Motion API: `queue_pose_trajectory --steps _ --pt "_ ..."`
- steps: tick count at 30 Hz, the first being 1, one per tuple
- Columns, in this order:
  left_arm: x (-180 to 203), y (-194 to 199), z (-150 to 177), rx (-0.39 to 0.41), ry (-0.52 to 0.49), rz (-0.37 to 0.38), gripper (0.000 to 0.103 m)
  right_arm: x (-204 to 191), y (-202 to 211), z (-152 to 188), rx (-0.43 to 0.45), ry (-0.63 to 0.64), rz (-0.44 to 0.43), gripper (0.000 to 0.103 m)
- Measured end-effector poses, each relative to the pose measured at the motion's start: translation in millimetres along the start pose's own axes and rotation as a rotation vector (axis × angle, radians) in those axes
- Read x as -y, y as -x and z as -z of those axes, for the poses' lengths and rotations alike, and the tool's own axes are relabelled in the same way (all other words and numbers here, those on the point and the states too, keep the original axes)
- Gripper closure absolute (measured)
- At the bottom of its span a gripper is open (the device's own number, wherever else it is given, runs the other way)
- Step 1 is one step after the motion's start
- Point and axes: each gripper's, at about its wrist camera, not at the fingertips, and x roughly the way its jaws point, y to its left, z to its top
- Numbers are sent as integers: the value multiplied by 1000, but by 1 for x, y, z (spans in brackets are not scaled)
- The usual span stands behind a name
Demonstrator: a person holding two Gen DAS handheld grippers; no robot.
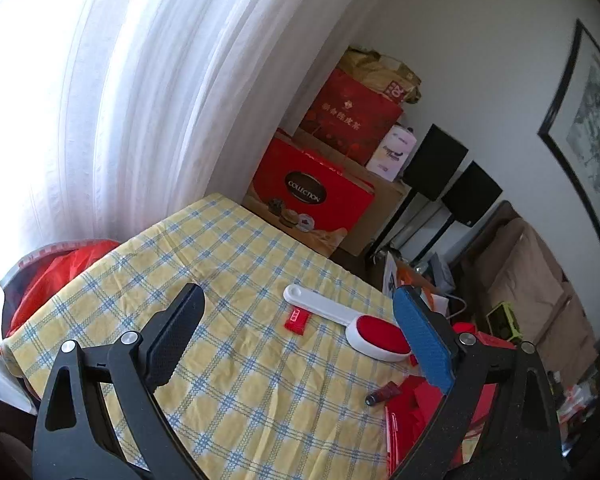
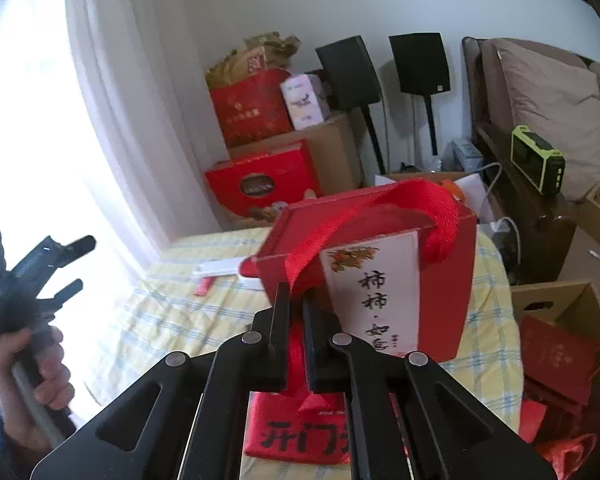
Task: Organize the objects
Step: 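Reach the right gripper to the red gift bag on the table and grasp it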
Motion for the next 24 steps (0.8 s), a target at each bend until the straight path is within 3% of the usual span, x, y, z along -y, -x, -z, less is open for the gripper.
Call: queue_pose_trajectory --steps 6,10,14,15,18,19,20,21,24 --pt "1 3 -1 -18 12 25 8 7 55 -7 164 -122 -197 99" --pt "11 10 -3 -12 -3 51 8 -1 97 -29 258 -128 -261 99" --pt "21 16 -4 -16 -22 75 8 -14 127 -48 289 -85 -262 99" --pt "23 17 -4 -16 -24 79 8 -20 129 -51 272 -53 -227 98" --pt "28 19 -3 -17 -31 90 8 -34 118 -46 149 72 -13 95" --pt "30 19 -3 -20 -33 94 8 -35 106 -40 79 98 58 78" --pt "31 19 -2 -21 -34 96 8 -34 93 -32 21 102 94 57" --pt "32 19 -2 -25 -36 98 8 -31 81 -24 -29 92 113 52" --pt "33 19 -1 -27 -42 97 8 -16 49 0 -125 29 106 52"
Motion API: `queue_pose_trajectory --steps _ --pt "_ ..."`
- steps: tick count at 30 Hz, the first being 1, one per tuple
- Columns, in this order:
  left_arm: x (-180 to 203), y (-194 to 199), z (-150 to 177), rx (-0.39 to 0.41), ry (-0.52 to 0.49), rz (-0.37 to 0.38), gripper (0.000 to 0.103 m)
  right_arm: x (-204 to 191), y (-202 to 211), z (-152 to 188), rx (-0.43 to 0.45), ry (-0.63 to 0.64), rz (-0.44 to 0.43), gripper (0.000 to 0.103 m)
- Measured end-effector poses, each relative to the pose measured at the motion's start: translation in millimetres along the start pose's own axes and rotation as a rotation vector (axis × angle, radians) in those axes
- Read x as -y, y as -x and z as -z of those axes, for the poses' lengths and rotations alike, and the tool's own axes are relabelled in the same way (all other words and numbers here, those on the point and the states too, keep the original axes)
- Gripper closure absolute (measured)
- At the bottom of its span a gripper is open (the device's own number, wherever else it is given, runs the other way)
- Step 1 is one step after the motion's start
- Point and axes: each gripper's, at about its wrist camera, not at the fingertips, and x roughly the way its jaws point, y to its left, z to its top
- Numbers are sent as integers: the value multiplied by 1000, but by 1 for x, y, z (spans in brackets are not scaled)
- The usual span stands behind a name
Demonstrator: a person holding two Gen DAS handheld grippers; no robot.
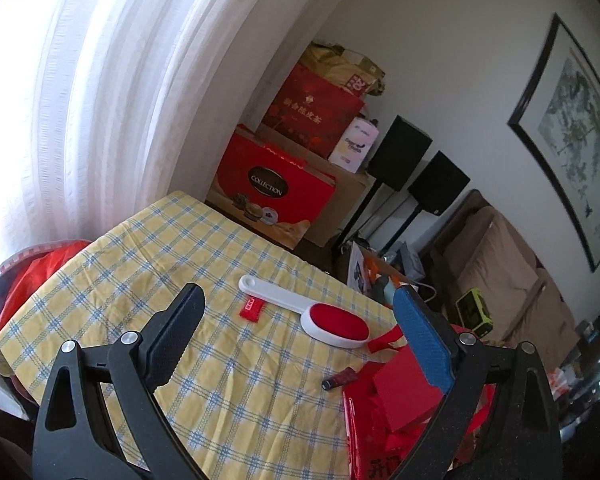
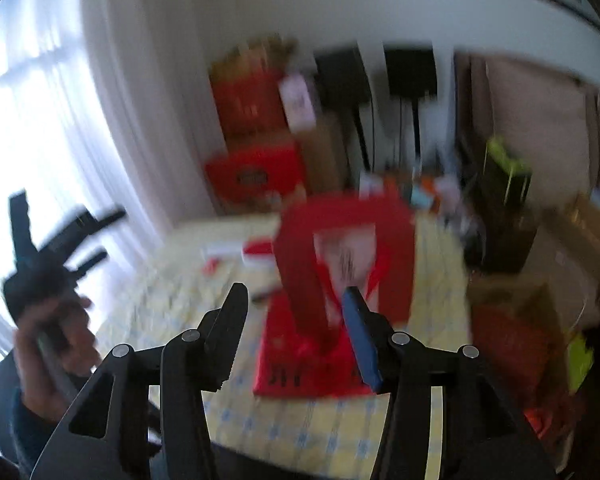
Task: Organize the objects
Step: 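Reach the right gripper to the red gift bag on the table and grasp it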
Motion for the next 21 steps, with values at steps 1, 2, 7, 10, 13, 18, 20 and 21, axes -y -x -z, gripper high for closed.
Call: queue_pose_trajectory --steps 1,2,7,10,13,18,20,21 --pt "0 0 0 -1 0 -2 8 3 -12 5 -29 -11 11 52" --pt "-1 -1 0 -2 1 -3 8 6 -20 8 -44 -13 37 52" --pt "-9 -5 1 -13 23 -7 8 30 -44 18 -46 -102 232 29" --pt "-11 -11 4 -31 28 -11 8 41 -49 24 -14 -142 150 37" --pt "-11 -13 6 -41 27 -13 8 50 -58 27 14 -191 -7 66" --pt "-8 -8 4 -32 8 -19 8 53 -52 25 108 -293 -236 95" --pt "-10 -5 2 -25 9 -24 8 49 -34 21 170 -299 -340 97" --pt "-12 -5 1 -23 14 -26 8 45 -21 18 203 -292 -388 97"
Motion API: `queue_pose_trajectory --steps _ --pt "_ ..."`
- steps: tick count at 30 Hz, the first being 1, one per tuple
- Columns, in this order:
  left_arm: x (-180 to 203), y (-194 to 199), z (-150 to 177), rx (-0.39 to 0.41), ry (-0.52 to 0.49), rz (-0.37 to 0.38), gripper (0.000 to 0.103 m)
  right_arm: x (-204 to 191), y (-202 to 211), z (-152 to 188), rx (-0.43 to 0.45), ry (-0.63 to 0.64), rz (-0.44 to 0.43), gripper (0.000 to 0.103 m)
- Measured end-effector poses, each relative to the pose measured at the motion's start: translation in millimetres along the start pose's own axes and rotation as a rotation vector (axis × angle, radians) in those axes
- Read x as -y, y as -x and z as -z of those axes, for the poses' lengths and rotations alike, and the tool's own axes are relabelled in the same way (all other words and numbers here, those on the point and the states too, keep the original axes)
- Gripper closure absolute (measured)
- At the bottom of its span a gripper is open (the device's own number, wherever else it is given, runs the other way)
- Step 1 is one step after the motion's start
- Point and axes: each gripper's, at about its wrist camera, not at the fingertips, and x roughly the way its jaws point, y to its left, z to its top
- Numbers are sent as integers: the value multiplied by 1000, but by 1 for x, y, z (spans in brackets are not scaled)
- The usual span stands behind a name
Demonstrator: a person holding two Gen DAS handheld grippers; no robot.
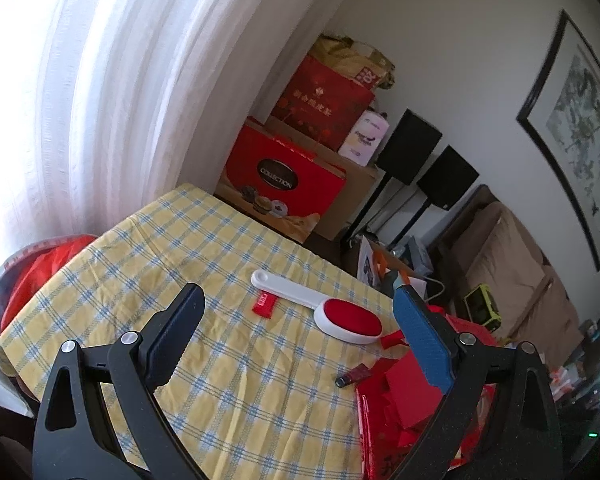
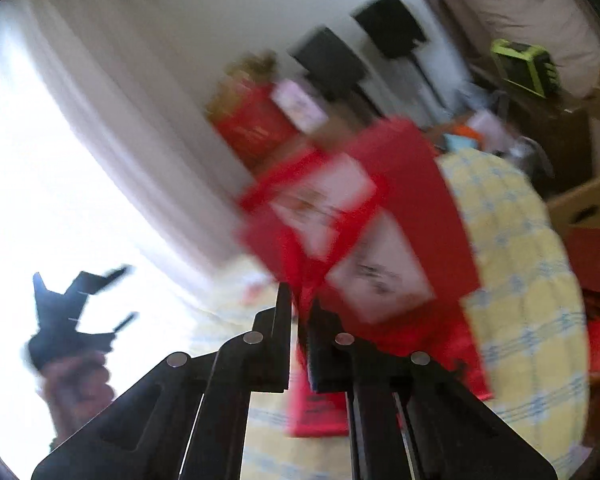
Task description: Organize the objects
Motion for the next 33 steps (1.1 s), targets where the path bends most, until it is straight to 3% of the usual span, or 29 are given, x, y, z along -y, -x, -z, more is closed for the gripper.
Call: queue_pose_trajectory --steps 5,9,14,18,21,26,30,33 --pt "-4 1 -2 -8 21 1 8 -48 36 -20 50 82 -58 97" --pt "3 8 -4 -1 1 10 8 -89 47 -22 49 209 18 97" --pt "15 23 -7 18 -28 21 8 -132 50 -6 43 301 33 97" --pt "22 34 -10 26 -39 31 8 -154 57 1 53 311 -55 97" --pt "26 41 -12 22 -50 40 8 -168 67 1 78 346 -63 97" --pt "35 37 -9 -50 -78 79 8 -168 88 -2 106 351 -11 96" --pt "44 27 0 -94 -83 114 8 -137 113 -10 139 260 27 96" --pt "54 10 10 -180 -102 170 8 -111 134 -17 176 196 67 96"
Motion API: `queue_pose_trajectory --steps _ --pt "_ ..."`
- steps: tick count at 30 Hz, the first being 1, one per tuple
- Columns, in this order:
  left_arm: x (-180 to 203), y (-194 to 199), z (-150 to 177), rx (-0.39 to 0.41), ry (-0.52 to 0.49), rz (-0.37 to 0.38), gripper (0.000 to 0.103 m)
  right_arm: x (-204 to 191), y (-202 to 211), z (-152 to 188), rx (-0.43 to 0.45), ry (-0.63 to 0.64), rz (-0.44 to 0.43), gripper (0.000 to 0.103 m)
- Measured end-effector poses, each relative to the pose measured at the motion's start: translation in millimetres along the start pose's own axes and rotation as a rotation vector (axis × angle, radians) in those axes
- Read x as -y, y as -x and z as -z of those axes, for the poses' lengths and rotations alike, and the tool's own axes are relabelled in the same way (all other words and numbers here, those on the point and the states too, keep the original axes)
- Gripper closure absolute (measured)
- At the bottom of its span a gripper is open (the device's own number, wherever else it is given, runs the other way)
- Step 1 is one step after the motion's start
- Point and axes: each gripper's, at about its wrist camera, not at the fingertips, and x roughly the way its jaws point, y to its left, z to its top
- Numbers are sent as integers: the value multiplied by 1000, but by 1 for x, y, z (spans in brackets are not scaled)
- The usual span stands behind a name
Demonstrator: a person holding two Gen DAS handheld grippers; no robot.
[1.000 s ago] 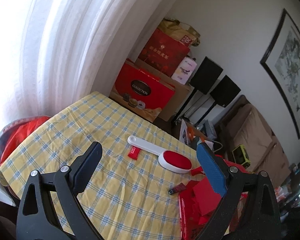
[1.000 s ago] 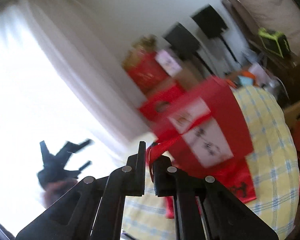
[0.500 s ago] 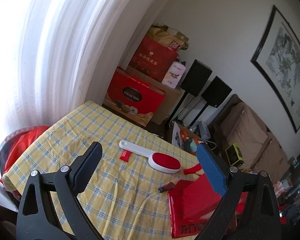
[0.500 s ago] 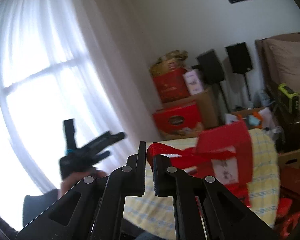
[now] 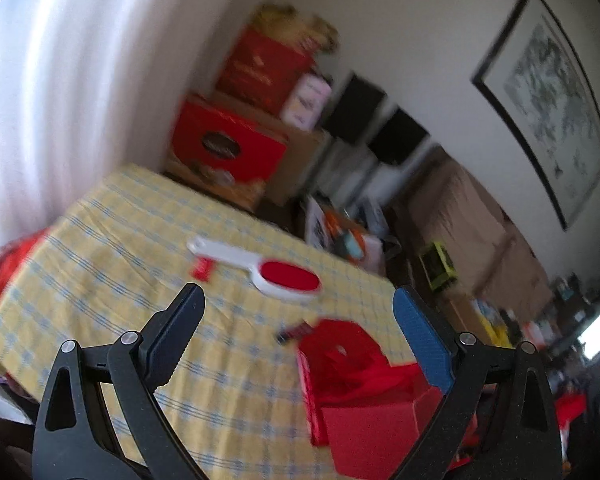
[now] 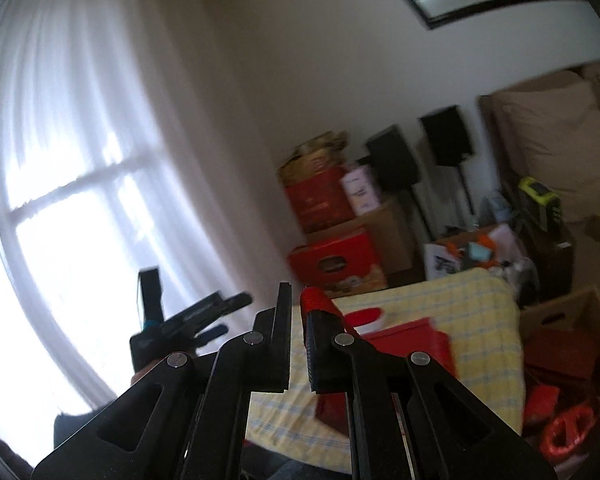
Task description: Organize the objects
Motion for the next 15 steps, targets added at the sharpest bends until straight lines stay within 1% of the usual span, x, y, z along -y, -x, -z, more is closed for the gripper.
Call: queue_pose_trajectory --steps 1,2,3,4,6,8,9,12,14,15 --pt "4 -15 4 -78 -18 38 8 8 3 -2 3 -16 18 96" --pt "7 -23 9 -128 -30 61 8 17 6 -4 3 -33 39 96" --pt "11 -37 15 -215 -51 95 8 26 9 -6 2 -50 58 96" --pt "17 -55 26 -327 -84 127 8 34 10 -7 -2 -67 76 96" --pt "25 -72 38 -404 -126 132 13 46 14 -6 -2 -92 104 96" --pt "31 -81 46 -394 -158 107 15 58 15 -5 -10 -111 124 96" --pt "33 -84 48 -400 -164 109 15 62 16 -4 -11 -116 133 96" --pt "33 -90 53 -450 -172 170 15 76 19 -3 -10 -122 170 96" --pt "34 -87 56 -455 -224 180 15 86 22 -4 -9 -115 213 96" --pt "36 -79 57 -435 -289 195 15 90 25 -3 -8 -118 227 96"
